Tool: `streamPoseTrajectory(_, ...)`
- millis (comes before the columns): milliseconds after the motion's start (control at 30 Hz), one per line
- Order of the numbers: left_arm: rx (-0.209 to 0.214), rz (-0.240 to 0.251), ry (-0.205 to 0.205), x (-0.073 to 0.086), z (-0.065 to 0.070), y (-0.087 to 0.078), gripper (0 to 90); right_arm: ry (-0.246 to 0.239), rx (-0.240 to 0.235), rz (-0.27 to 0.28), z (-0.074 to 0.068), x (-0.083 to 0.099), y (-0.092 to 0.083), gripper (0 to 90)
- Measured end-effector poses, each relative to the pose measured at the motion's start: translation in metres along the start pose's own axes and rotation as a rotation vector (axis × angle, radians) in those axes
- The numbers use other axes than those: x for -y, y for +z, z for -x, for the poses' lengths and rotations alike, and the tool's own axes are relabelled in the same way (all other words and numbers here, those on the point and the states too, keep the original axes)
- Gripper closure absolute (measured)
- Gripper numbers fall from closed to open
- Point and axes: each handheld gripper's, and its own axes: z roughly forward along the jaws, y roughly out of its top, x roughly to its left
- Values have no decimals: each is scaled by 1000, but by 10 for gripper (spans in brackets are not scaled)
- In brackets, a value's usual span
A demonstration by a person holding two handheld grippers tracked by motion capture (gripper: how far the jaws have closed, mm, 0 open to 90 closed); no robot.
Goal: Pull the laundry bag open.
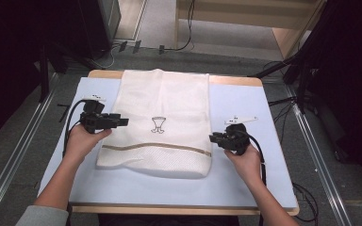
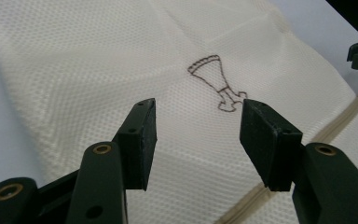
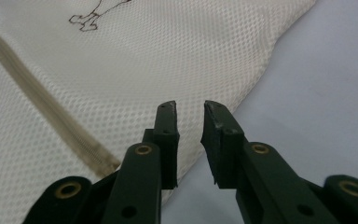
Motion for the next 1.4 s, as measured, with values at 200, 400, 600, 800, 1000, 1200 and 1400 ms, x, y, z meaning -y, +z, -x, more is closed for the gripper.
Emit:
streamPoseTrajectory(200,35,-7,51,-3,24,6,460,-2,-37,-39,-10,15,-4,900)
streamPoseTrajectory(400,62,-2,91,-6,41,15,458,-11,-43,-78,-19,21,3,900)
streamPoseTrajectory(600,94,-16,139,-8,57,26,464,18,-76,-79,-17,28,9,900)
streamPoseTrajectory(800,132,-38,181,-10,77,42,466,17,-105,-51,-26,28,2,900)
streamPoseTrajectory(1000,174,-63,217,-12,96,56,473,-26,-76,-39,-34,29,4,900)
streamPoseTrajectory(1200,215,-88,249,-13,113,69,489,-29,-53,-48,-30,34,1,900)
streamPoseTrajectory(1400,251,-122,271,-13,127,86,514,-49,-40,-54,-31,36,10,900)
